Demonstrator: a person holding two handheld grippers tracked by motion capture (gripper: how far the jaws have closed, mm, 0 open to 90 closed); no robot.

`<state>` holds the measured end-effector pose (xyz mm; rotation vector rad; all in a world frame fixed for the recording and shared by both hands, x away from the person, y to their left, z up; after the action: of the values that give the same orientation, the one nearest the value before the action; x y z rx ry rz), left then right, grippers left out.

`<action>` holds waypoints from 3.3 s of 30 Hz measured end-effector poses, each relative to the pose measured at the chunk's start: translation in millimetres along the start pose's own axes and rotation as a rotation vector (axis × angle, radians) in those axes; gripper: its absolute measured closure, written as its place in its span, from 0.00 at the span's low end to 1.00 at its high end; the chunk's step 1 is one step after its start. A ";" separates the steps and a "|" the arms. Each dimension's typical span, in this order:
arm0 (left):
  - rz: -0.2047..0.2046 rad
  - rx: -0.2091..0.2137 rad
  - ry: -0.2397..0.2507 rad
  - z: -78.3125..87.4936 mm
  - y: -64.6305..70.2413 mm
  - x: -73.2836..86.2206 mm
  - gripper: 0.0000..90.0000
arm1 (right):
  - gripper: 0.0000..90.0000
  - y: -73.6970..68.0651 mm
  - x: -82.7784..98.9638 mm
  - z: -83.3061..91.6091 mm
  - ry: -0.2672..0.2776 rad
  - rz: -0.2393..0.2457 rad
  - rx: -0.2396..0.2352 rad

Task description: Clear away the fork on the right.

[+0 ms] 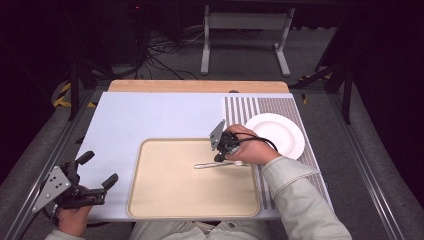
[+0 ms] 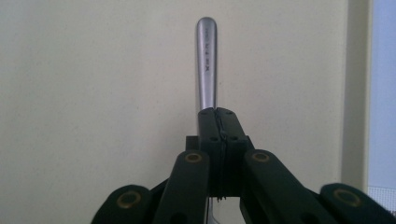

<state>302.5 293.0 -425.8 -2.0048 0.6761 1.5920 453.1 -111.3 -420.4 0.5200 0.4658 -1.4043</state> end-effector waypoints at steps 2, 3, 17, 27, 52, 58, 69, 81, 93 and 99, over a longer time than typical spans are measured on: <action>-0.001 -0.001 0.000 0.1 0.1 -0.1 0.00 | 1.00 0.8 -2.3 -2.4 0.015 -0.018 0.008; -0.001 0.000 0.000 0.1 0.1 -0.1 0.00 | 1.00 1.9 -3.3 -3.7 0.029 -0.017 0.010; 0.007 -0.004 -0.011 -0.6 -0.6 1.1 0.00 | 1.00 8.6 -8.7 -25.8 0.055 -0.057 0.040; 0.008 -0.002 -0.008 -0.6 -0.8 1.0 0.00 | 1.00 8.8 -8.5 -36.3 0.033 -0.077 0.041; 0.007 -0.003 -0.003 0.1 -0.3 0.1 0.00 | 1.00 -26.6 -5.0 -29.3 -0.028 -0.026 -0.069; 0.007 -0.005 0.000 0.0 -0.2 0.2 0.00 | 1.00 -36.2 -0.5 -23.9 -0.051 -0.027 -0.085; 0.005 0.000 -0.006 -0.5 0.4 0.4 0.00 | 1.00 -53.7 13.9 -11.2 -0.059 -0.037 -0.109; 0.006 0.001 -0.009 -1.7 0.7 1.0 0.00 | 1.00 -63.2 35.5 5.6 -0.042 -0.083 -0.100; 0.007 0.003 -0.009 -2.9 0.4 1.5 0.00 | 1.00 -65.3 42.1 10.6 -0.033 -0.103 -0.092; 0.007 0.003 -0.008 -3.0 0.1 1.5 0.00 | 0.95 -65.3 39.5 18.6 0.024 -0.112 -0.071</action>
<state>304.9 290.8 -426.7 -1.9952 0.6820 1.6014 392.6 -159.8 -433.2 0.4592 0.5700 -1.4845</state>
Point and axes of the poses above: each handheld gripper's, and its own axes: z roughly backward along the jaws, x roughly out of its underside, y roughly to its right, the point moved 2 cm from there along -z, roughly forward along the jaws, and after that the axes turned 15 degrees about y, right-handed, at the moved point
